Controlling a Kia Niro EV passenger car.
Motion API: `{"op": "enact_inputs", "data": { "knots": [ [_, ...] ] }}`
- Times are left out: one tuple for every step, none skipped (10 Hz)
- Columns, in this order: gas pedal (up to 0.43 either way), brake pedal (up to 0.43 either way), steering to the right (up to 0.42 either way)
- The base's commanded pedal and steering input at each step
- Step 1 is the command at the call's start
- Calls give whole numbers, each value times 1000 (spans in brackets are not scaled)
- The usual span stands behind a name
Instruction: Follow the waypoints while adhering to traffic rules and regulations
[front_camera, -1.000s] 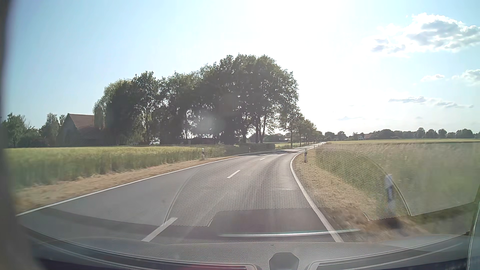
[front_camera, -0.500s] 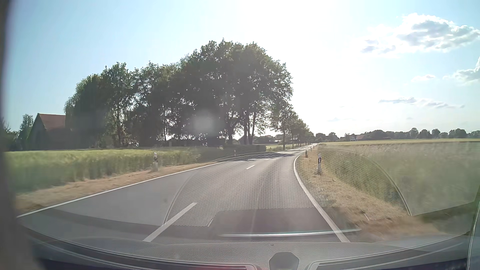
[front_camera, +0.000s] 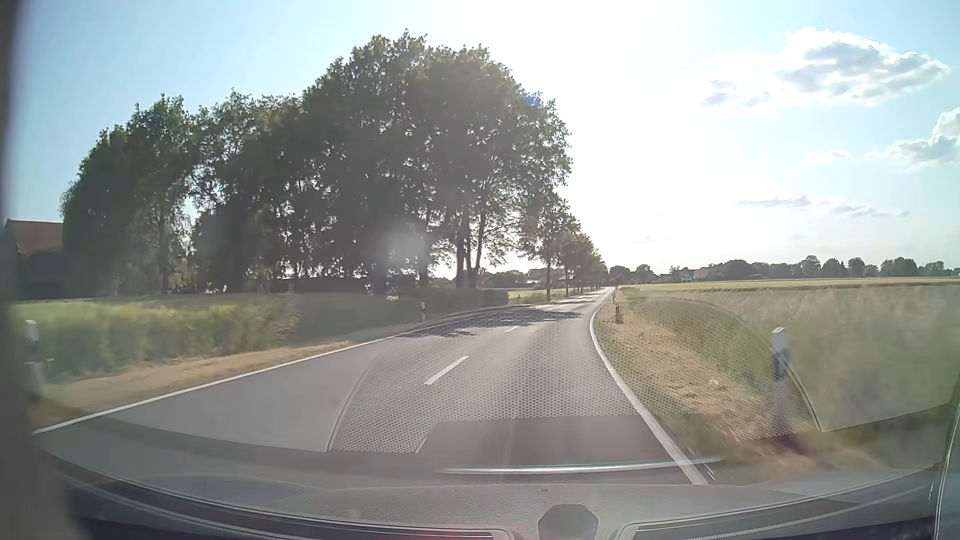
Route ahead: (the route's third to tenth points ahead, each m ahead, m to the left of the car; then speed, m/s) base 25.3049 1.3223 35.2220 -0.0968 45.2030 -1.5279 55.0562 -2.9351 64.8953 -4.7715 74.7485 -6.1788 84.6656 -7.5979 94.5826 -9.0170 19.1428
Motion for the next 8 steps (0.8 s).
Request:
{"op": "enact_inputs", "data": {
  "knots": [
    [209, 6, 28],
    [209, 6, 28],
    [209, 6, 26],
    [209, 6, 25],
    [209, 6, 25],
    [209, 6, 23],
    [209, 6, 21],
    [209, 6, 21]
  ]
}}
